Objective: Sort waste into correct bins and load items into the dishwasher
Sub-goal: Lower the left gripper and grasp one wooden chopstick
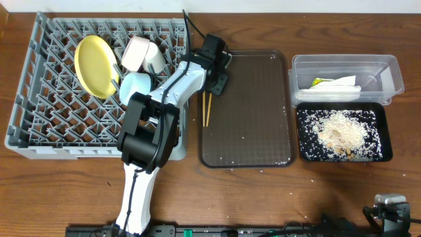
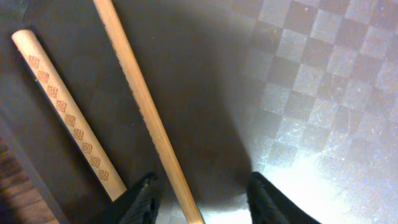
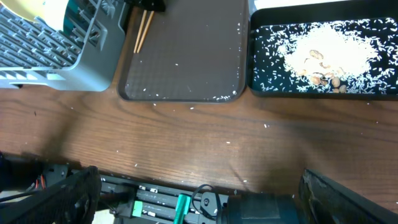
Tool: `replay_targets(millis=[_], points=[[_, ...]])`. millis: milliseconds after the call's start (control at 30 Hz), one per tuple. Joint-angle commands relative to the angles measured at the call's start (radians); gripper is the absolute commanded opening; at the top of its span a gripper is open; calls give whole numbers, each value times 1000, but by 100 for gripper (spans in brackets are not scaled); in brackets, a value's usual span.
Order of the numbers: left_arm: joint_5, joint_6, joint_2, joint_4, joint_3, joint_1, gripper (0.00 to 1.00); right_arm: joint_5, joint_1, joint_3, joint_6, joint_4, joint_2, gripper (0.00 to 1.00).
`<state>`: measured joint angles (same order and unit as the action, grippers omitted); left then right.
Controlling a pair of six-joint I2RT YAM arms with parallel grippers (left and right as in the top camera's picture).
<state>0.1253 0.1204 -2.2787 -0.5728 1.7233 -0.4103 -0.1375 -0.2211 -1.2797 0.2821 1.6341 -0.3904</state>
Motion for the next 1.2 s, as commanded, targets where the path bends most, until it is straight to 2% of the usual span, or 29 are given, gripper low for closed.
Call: replay_targets(millis=[0,200,467,867,1167], points=[[18,-14,-33,-17,9,-1,40,6,13,0,9,2,0,99],[17,-14,-34,-26,8,-1,20,6,13,0,9,2,0,99],[17,-14,-34,-29,8,-1,9,6,13,0,9,2,0,99],[17,-14,-29,-28,11,-1,7,6,13,0,9,2,0,99],[17,-14,56,-28,26,-1,7,6,13,0,9,2,0,99]])
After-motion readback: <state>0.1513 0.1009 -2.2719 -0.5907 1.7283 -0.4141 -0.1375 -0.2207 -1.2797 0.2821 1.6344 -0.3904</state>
